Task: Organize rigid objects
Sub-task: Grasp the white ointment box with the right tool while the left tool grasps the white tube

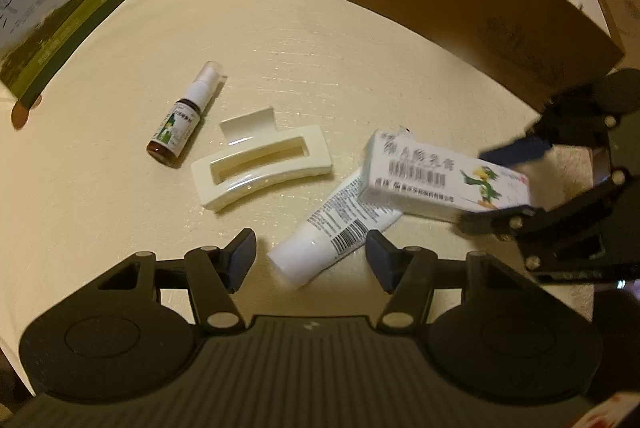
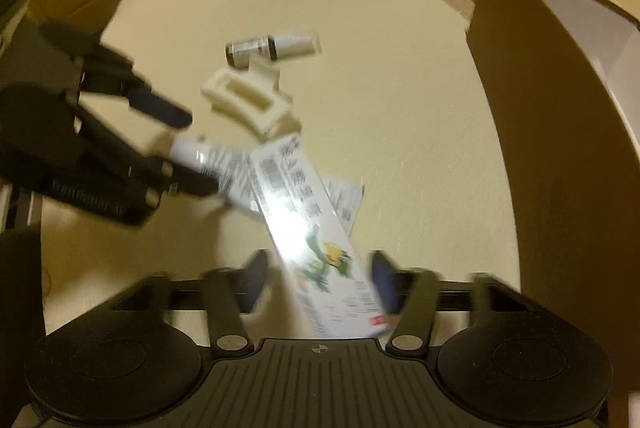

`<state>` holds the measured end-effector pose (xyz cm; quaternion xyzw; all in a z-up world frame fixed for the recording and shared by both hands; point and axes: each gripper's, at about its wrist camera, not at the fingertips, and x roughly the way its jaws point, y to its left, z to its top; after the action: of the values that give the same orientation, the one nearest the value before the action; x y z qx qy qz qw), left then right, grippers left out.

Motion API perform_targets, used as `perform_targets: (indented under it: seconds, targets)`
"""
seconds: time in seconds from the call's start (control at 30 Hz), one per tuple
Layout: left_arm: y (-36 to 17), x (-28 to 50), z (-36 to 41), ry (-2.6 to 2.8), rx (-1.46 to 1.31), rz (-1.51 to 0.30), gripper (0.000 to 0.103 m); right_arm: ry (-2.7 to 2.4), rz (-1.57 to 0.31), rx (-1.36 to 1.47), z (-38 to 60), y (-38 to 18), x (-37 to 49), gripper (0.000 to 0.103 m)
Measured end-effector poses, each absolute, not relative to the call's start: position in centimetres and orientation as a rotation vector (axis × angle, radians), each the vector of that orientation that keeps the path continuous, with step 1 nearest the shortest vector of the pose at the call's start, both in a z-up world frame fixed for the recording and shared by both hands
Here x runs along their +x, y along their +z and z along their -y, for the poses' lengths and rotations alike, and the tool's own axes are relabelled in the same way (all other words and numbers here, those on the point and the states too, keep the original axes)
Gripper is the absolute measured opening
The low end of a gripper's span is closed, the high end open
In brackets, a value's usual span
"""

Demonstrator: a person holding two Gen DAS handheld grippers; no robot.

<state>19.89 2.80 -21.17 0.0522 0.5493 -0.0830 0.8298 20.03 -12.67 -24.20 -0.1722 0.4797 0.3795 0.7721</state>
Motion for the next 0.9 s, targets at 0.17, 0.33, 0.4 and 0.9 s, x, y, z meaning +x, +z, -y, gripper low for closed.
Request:
perform_targets:
  seconds: [0.17,0.33,0.4,0.9]
  targets:
    - [-21.7,19.9,-2.0,-0.201,0.182,-1.162,0.057,0.710,-1.068,-0.272,14.1,-24.5,17.7,0.036]
    - [-22.3,20.0,-0.8,-0.226,0.255,-1.156,0.051,0.539,-1.112,-0.164,15.5,-24.4,16.7,0.035]
    - [-22.4,19.9,-0.4,-0.230,0.270,-1.153,0.049,0.475,-1.129,-0.128,16.1,-24.4,16.6,0.035]
    - [-22.8,17.9,3.1,-0.158,0.049,-1.191,0.024,0.366,-1.152,-0.053,18.5,-24.0,17.5,0.036]
